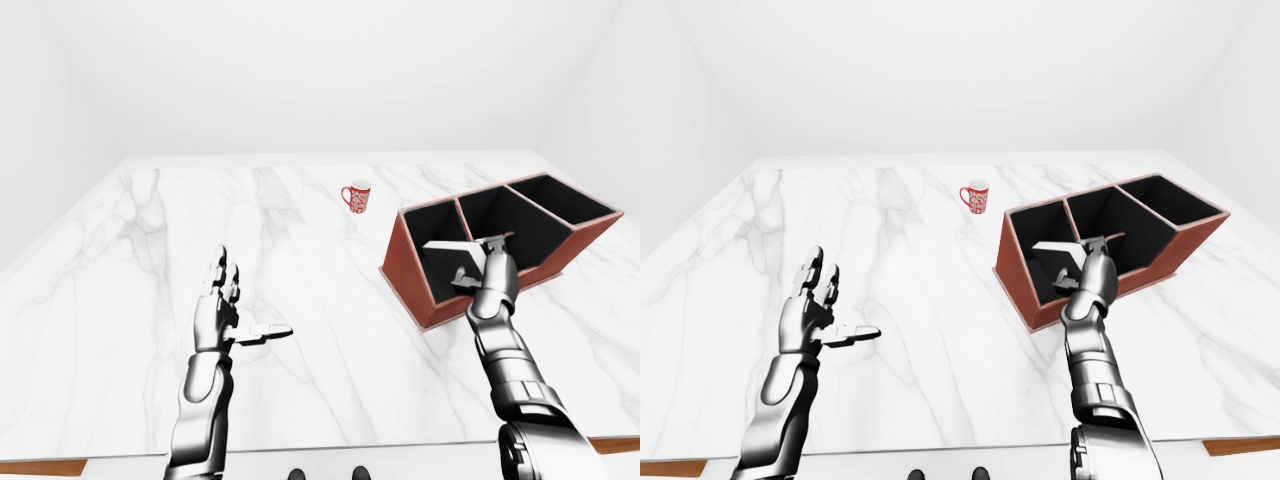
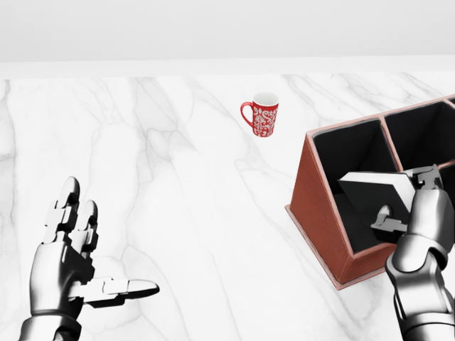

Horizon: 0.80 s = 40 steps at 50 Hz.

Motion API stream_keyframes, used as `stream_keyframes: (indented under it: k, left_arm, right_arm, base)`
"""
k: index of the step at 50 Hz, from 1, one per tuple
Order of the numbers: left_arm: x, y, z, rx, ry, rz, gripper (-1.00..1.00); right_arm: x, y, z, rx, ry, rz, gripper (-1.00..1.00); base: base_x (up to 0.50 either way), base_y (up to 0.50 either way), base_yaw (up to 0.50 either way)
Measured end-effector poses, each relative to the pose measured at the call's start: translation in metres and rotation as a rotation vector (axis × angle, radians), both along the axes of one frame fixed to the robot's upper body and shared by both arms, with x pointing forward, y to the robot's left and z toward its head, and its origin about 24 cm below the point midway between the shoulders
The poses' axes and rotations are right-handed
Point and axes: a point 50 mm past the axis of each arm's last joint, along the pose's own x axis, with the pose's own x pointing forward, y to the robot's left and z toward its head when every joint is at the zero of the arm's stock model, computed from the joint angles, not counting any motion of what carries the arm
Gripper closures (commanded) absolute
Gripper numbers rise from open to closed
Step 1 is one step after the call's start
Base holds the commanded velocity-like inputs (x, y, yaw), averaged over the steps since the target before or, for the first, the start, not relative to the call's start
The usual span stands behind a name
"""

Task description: Pick up the book and place it in the left compartment of the caddy.

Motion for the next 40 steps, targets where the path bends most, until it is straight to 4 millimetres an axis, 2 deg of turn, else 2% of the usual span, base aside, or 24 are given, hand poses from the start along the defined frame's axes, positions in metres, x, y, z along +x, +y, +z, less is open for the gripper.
stream_keyframes:
  k: [19, 22, 25, 26, 27, 29, 31, 32, 35, 40]
  left_arm:
    - [-0.001, 0.0, -0.011, -0.002, 0.013, -0.002, -1.0]
    - [-0.001, 0.0, -0.012, -0.003, 0.015, -0.002, -1.0]
    - [-0.001, 0.0, -0.012, -0.003, 0.017, -0.003, -1.0]
    - [-0.001, 0.0, -0.012, -0.003, 0.018, -0.003, -1.0]
    - [-0.001, 0.0, -0.012, -0.004, 0.018, -0.003, -1.0]
    - [-0.001, 0.0, -0.013, -0.004, 0.019, -0.003, -1.0]
    - [-0.002, 0.0, -0.013, -0.004, 0.02, -0.003, -1.0]
    - [-0.002, 0.0, -0.013, -0.004, 0.02, -0.003, -1.0]
    - [-0.002, 0.0, -0.013, -0.005, 0.021, -0.003, -1.0]
    - [-0.002, 0.0, -0.013, -0.005, 0.022, -0.003, -1.0]
  right_arm:
    - [0.002, 0.0, -0.003, -0.004, 0.017, -0.017, 0.98]
    - [0.002, -0.001, -0.003, -0.008, 0.018, -0.016, 0.36]
    - [0.003, -0.001, -0.001, -0.021, 0.014, -0.013, 0.03]
    - [0.003, 0.0, 0.0, -0.024, 0.011, -0.011, -0.27]
    - [0.003, 0.0, 0.0, -0.026, 0.01, -0.009, -0.27]
    - [0.004, 0.0, 0.001, -0.029, 0.008, -0.006, -0.54]
    - [0.004, 0.001, 0.002, -0.032, 0.005, -0.003, -0.69]
    - [0.004, 0.001, 0.002, -0.033, 0.004, -0.002, -0.87]
    - [0.004, 0.001, 0.003, -0.037, 0.002, 0.0, -0.99]
    - [0.005, 0.001, 0.004, -0.041, -0.001, 0.004, -1.0]
  base:
    - [0.0, 0.0, 0.0]
    - [0.0, 0.0, 0.0]
    - [0.0, 0.0, 0.0]
    - [0.0, 0.0, 0.0]
    - [0.0, 0.0, 0.0]
    - [0.0, 0.0, 0.0]
    - [0.0, 0.0, 0.0]
    - [0.0, 0.0, 0.0]
    - [0.0, 0.0, 0.0]
    - [0.0, 0.0, 0.0]
